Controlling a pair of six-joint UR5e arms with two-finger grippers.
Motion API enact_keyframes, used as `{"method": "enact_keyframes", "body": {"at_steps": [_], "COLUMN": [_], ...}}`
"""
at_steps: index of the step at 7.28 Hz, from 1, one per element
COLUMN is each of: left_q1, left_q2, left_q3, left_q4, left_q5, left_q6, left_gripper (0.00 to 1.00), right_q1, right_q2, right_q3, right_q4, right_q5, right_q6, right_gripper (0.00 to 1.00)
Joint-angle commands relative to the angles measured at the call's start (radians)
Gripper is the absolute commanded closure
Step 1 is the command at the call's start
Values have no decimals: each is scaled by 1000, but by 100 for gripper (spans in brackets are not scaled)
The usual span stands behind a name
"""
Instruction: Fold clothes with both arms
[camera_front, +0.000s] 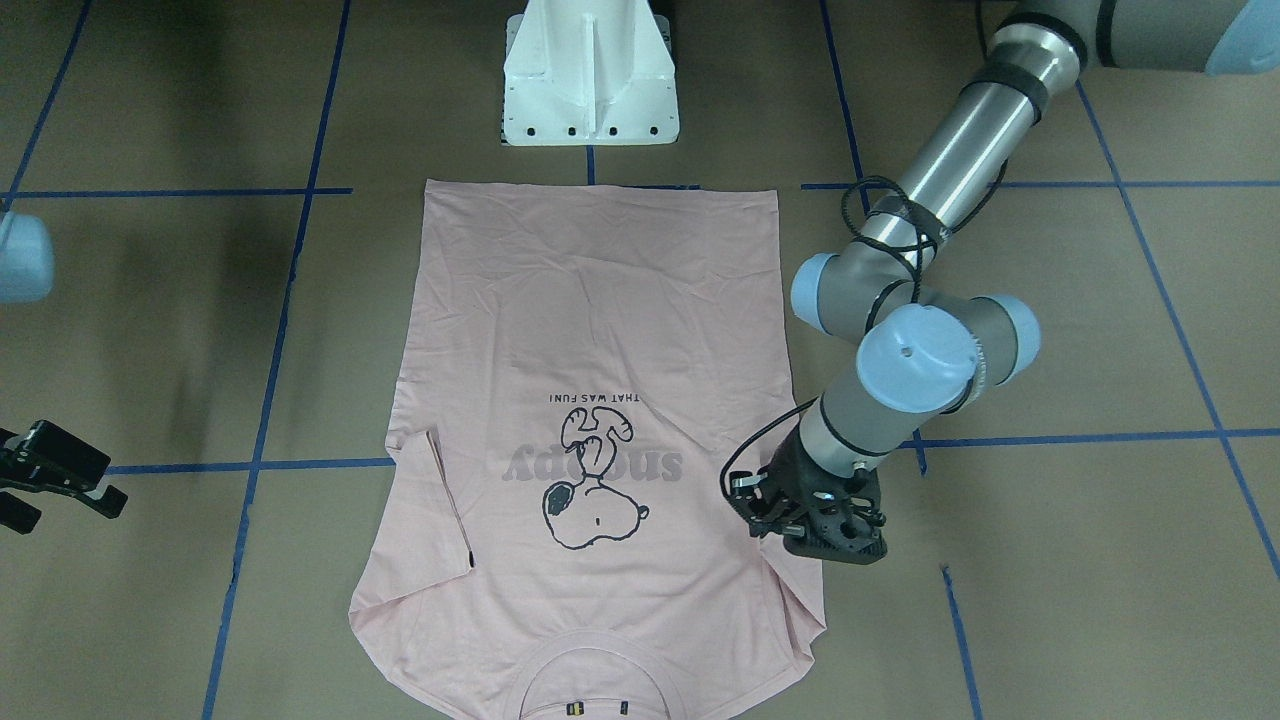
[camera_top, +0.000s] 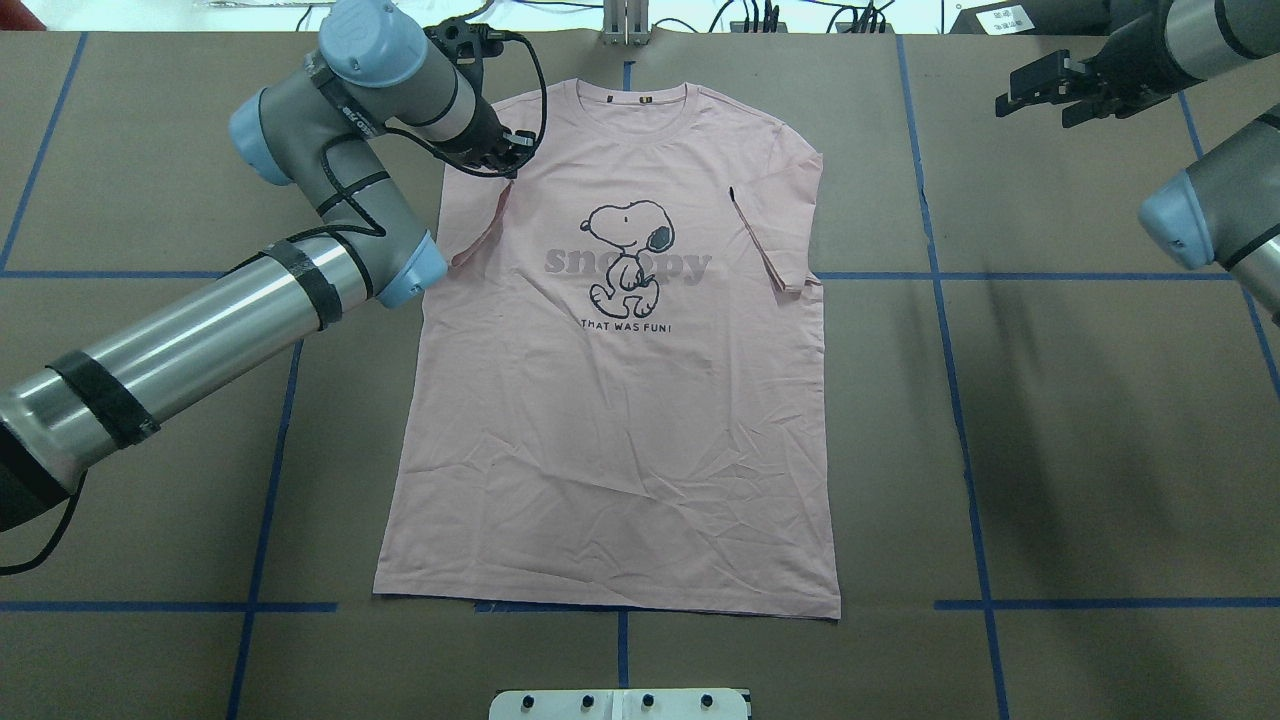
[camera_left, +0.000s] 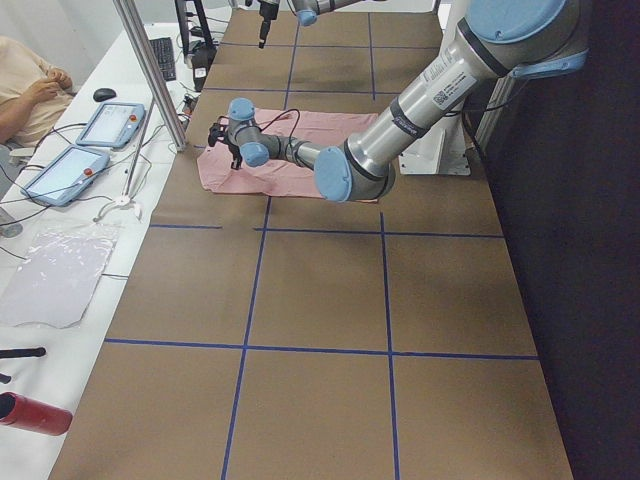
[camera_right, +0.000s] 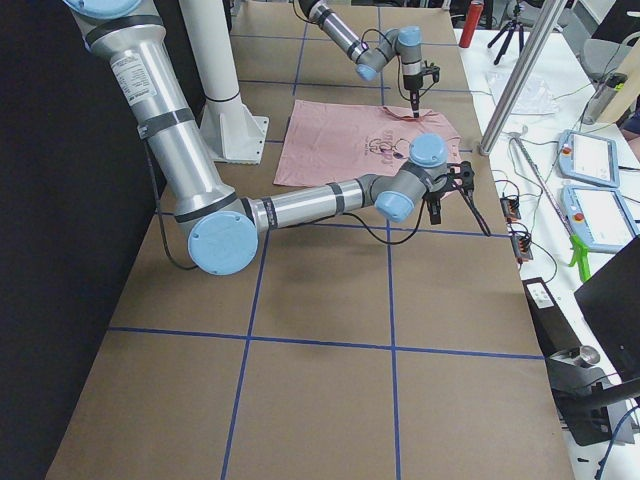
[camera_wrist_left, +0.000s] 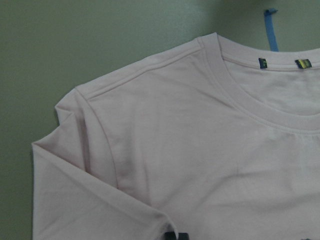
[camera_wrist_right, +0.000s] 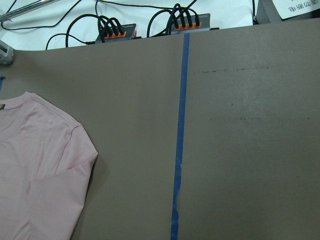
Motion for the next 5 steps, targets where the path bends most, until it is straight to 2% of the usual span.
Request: {"method": "enact_keyframes", "body": {"at_steps": [1, 2, 3, 4, 5], "left_q1": [20, 20, 23, 29, 34], "left_q2": [-10, 3, 49, 126, 217], "left_q3": [32, -11, -122, -266, -401], "left_q4": [-36, -36, -35, -23, -19], "left_q5": [11, 11, 8, 2, 2], "left_q6": [0, -24, -101, -146, -159], "left_gripper": [30, 21, 21, 21, 21], "right_q1": [-11, -16, -34, -92, -186], "right_q2": [8, 17, 23, 20, 7], "right_q3": [-6, 3, 23, 76, 150], "right_q4": [2, 5, 5, 4, 4], "right_q5": [-14, -14, -23, -46, -125], "right_q6": [-2, 11, 28, 189, 367], "right_gripper": [0, 0, 0, 0, 0]}}
